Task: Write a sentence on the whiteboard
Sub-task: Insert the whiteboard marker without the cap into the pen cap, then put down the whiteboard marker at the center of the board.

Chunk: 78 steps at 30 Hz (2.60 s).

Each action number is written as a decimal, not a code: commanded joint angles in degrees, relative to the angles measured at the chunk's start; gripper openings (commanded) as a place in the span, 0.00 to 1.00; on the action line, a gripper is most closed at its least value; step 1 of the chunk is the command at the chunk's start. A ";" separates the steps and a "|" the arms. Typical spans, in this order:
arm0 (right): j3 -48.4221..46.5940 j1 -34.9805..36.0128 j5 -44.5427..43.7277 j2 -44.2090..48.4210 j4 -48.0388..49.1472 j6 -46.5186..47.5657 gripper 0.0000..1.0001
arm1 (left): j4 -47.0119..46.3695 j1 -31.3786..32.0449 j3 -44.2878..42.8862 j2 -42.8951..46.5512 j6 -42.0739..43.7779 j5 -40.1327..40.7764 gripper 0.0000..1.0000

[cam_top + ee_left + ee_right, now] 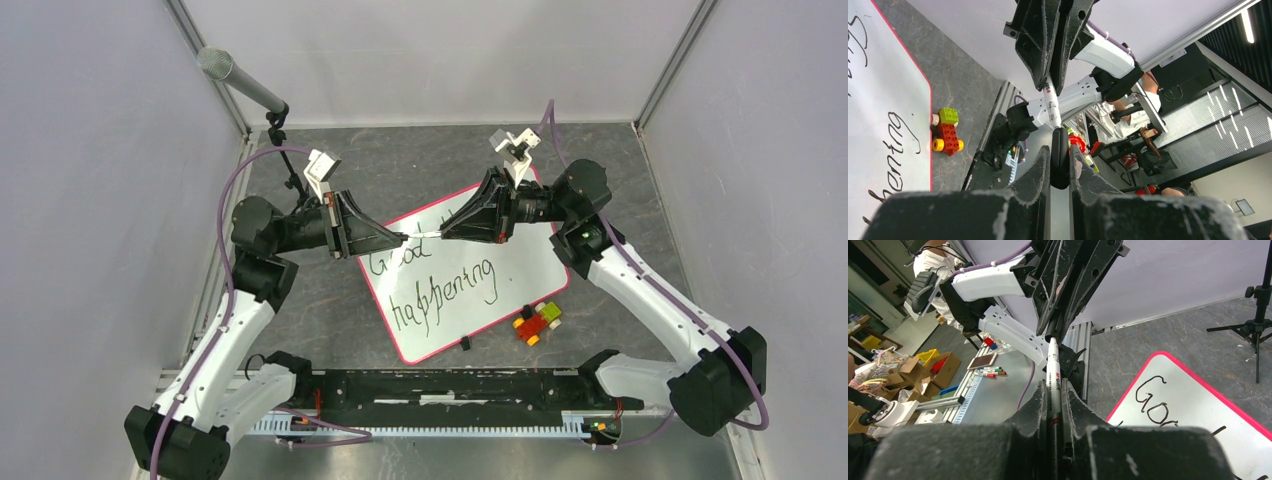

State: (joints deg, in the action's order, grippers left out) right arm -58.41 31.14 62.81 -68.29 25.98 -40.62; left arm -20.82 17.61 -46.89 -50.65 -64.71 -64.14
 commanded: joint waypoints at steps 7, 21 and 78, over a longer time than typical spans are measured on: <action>-4.50 1.59 -1.80 -1.60 -2.96 4.10 0.00 | 9.85 1.63 -5.73 -2.20 10.02 1.30 0.03; -6.29 4.22 -1.66 -2.92 -6.16 7.57 0.00 | 4.30 6.68 -6.36 -7.36 6.78 0.01 0.02; -7.56 -15.94 -5.24 4.62 -37.22 35.64 0.93 | 69.66 -23.36 -11.12 5.12 77.79 41.97 0.02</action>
State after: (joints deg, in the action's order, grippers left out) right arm -65.67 16.84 57.10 -65.89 -8.69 -9.34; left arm 47.37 -4.27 -61.34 -46.54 3.51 -32.88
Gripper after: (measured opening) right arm 0.930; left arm 0.165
